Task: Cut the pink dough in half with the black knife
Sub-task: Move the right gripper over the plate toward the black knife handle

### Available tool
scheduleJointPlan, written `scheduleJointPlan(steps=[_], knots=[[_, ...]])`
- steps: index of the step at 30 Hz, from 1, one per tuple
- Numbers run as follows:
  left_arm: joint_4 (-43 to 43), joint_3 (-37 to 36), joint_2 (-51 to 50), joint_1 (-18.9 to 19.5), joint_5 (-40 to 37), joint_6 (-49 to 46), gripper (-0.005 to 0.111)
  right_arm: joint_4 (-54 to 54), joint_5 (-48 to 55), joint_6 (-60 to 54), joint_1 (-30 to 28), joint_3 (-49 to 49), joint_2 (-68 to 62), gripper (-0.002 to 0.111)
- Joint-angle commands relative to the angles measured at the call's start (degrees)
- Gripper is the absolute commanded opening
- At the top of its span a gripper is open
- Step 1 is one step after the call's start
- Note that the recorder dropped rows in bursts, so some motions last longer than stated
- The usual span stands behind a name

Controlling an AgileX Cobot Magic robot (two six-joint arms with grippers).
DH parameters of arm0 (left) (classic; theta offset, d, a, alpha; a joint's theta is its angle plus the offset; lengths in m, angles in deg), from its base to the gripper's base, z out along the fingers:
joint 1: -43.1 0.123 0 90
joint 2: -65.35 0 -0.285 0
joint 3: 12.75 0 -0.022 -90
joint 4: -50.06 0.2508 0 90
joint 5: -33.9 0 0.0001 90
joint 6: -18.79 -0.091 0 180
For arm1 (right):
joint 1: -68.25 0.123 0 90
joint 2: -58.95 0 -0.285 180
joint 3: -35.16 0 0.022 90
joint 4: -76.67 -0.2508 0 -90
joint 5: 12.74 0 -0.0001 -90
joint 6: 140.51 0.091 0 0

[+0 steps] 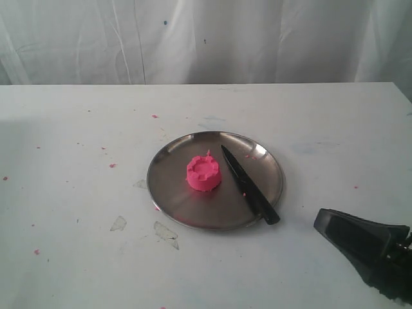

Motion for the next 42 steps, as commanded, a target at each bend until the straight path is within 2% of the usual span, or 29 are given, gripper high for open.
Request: scheduleJointPlan(steps=[1,6,14,20,25,26,31,37,42], knots=[[0.2,-0.2,0.2,0.1,0.0,0.0,0.000,3.1,-1.6,2.5,0.0,-2.1,0.0,0.023],[0.2,-0.2,0.2,0.1,0.0,0.0,0.000,4.7,-0.7,6.0,0.0,-6.6,0.0,0.023],[0.2,-0.2,0.2,0.1,0.0,0.0,0.000,20.2,8.7,16.7,0.0,-19.1,-6.1,0.023],[0.2,-0.2,0.2,0.1,0.0,0.0,0.000,23.5,5.5,17.6,0.0,-26.6,-17.7,0.023],[0.2,-0.2,0.2,0.1,0.0,0.0,0.000,28.0,-1.5,18.5,0.0,-38.2,-34.9,0.024],[0.2,-0.2,0.2,0.1,0.0,0.0,0.000,28.0,-2.1,19.5,0.0,-39.7,-37.3,0.025],[0.2,-0.2,0.2,0.1,0.0,0.0,0.000,28.0,-4.6,19.0,0.0,-46.9,-52.1,0.047],[0.2,-0.2,0.2,0.1,0.0,0.0,0.000,28.0,-5.4,14.6,0.0,-53.3,-65.8,0.048],[0.2,-0.2,0.2,0.1,0.0,0.0,0.000,28.0,-9.3,13.2,0.0,-57.0,-70.3,0.047]])
